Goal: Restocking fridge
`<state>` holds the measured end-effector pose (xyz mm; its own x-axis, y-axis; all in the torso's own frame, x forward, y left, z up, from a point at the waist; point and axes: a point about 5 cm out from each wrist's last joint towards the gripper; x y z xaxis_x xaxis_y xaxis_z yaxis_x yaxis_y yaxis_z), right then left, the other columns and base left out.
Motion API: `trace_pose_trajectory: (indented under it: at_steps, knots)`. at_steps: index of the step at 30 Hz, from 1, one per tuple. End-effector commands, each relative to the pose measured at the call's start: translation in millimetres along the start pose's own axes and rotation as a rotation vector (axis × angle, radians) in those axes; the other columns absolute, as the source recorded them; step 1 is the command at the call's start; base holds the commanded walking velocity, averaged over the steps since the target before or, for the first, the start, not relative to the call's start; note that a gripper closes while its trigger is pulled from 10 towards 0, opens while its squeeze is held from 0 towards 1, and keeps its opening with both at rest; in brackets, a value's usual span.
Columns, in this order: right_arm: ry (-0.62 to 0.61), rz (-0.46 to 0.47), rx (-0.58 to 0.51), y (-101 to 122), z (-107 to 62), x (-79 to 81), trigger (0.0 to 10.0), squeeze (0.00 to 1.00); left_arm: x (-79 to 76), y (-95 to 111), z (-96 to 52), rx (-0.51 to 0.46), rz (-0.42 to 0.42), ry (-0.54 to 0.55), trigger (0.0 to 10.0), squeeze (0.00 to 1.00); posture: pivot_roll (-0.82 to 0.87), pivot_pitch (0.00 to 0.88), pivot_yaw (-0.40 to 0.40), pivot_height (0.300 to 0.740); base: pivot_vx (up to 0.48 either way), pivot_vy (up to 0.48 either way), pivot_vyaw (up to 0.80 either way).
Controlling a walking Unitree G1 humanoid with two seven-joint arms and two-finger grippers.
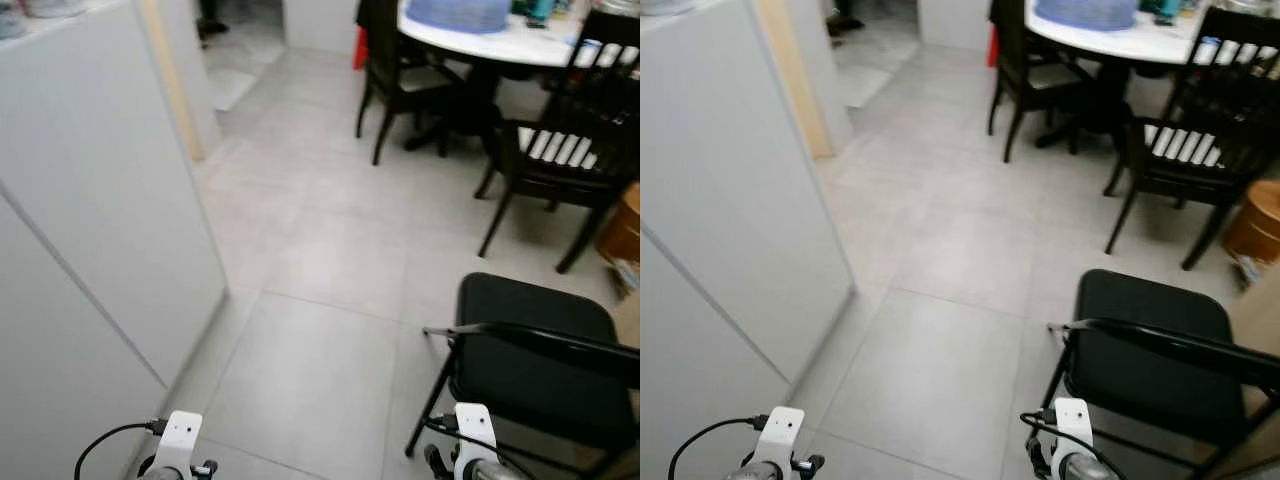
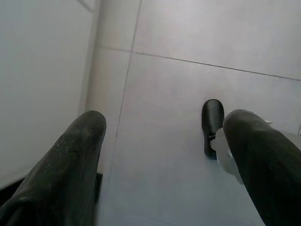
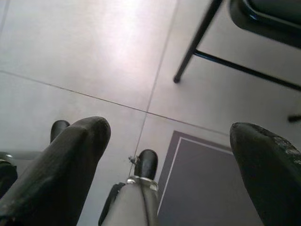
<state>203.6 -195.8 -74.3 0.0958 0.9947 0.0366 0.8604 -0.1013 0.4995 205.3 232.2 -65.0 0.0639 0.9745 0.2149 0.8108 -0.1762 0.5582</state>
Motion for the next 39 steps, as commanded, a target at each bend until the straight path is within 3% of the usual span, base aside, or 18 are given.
trace_pose_trajectory:
  at_steps: [1,39]
  knots:
    - [0.005,-0.001,0.004,-0.6,-0.1,-0.3,10.0,0.0,-0.4,-4.3,-0.3,0.027,0.0,-0.004,10.0,0.0,0.07,0.0,-0.021,0.74,0.0,0.0,0.8]
    - [0.057,-0.031,0.004,3.7,-0.4,0.3,10.0,0.0,-2.2,-1.3,0.5,0.03,-0.042,0.001,10.0,0.0,0.07,0.0,-0.043,0.74,0.0,0.0,0.8]
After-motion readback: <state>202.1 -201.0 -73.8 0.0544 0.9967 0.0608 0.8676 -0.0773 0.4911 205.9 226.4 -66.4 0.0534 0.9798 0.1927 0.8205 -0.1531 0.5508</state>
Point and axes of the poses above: a point about 5 cm out from each wrist's last joint towards the gripper, its own z axis pointing out of the wrist towards the gripper, its own y axis along the axis of the wrist's last joint, x = y × z
